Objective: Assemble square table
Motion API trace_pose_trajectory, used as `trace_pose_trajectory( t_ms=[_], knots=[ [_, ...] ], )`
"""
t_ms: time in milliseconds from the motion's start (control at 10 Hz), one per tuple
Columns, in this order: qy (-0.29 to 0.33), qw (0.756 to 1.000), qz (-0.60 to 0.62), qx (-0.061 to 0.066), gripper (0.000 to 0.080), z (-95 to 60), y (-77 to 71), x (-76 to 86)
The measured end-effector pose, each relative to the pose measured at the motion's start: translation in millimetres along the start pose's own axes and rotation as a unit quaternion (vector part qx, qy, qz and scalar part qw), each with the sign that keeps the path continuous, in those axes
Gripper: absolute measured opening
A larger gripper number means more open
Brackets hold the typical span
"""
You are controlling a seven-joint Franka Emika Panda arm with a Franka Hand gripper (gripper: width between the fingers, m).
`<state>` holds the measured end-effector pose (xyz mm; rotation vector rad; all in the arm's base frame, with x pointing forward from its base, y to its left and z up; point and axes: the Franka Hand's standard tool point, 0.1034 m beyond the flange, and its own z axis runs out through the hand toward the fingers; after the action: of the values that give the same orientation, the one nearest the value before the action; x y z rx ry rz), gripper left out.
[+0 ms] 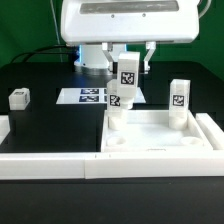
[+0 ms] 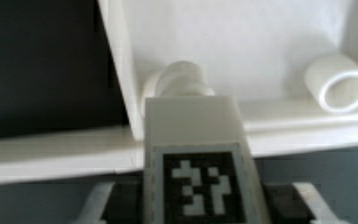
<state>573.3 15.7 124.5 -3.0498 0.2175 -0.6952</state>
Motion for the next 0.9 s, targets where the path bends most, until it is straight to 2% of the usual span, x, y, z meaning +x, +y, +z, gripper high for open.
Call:
trace_pose_trajectory(
  t_ms=[100,200,300,400,500,700,800,900],
  knots=[
    [0.037,0.999,0.001,0.008,0.0291,2.7,-10.7,-3.9],
    [0.043,0.998,0.044,0.03,0.0291,9.0,-67.3,-9.3],
    [0.028,0.997,0.055,0.037,0.0291,20.1,-98.6,-2.5],
    [-0.004,0.996,0.087,0.036,0.0291,39.5,-142.8,-1.9],
    [0.02,0.998,0.053,0.024,0.0291,34.5,-122.0,3.8],
    [0.014,0.999,0.039,0.023,0.0291,35.2,-122.3,1.8],
    [0.013,0.999,0.028,0.019,0.0291,27.4,-112.9,12.2],
    [0.019,0.999,0.03,0.02,0.0291,22.2,-110.9,19.5]
  ],
)
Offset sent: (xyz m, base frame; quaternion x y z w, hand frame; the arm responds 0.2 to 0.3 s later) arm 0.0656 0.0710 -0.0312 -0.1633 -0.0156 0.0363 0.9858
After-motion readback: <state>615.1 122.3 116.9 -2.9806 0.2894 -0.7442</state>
